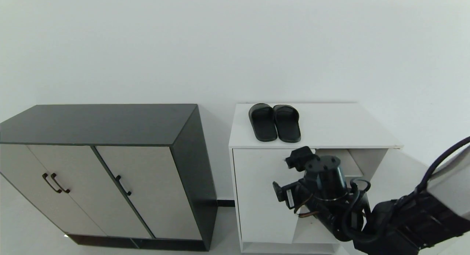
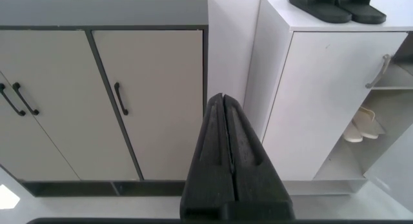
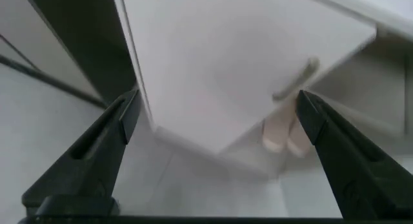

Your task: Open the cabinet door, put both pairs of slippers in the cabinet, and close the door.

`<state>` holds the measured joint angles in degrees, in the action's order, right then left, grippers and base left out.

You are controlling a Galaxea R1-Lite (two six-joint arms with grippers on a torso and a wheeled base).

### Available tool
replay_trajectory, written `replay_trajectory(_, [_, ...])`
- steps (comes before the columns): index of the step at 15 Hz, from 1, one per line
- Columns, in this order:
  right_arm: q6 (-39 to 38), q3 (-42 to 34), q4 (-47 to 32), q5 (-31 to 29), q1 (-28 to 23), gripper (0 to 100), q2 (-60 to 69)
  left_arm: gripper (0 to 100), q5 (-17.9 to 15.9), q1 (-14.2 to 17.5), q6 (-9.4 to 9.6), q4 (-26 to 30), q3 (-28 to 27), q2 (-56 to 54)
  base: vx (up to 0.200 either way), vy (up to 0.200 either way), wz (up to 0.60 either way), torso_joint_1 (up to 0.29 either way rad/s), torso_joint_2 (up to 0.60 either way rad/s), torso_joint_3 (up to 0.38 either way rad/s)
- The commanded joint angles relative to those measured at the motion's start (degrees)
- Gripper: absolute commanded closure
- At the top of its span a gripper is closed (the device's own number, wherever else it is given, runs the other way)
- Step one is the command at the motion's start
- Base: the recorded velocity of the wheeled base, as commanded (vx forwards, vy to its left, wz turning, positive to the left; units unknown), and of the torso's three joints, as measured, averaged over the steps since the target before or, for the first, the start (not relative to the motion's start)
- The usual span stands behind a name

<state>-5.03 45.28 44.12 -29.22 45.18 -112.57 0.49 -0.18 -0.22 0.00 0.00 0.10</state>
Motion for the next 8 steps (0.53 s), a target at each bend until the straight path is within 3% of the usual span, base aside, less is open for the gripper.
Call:
replay_trajectory(1, [-12.28, 14.40, -17.05, -9.10, 2.37, 0, 7.80, 100, 0.04, 0.01, -0.04, 0.00, 0.00, -0.01, 0.000, 0.000, 0.00, 0.000, 0.00, 0.000])
replay_trajectory(5, [-12.89, 14.75, -15.11, -10.33, 2.11, 0, 4.73, 100, 0.04, 0.01, -0.04, -0.09, 0.00, -0.01, 0.000, 0.000, 0.00, 0.000, 0.00, 0.000])
replay_trajectory(8, [-12.81, 14.67, -12.92, -10.42, 1.32, 0, 3.23, 100, -0.05, 0.01, -0.04, 0.00, 0.00, -0.01, 0.200, 0.000, 0.00, 0.002, 0.00, 0.001])
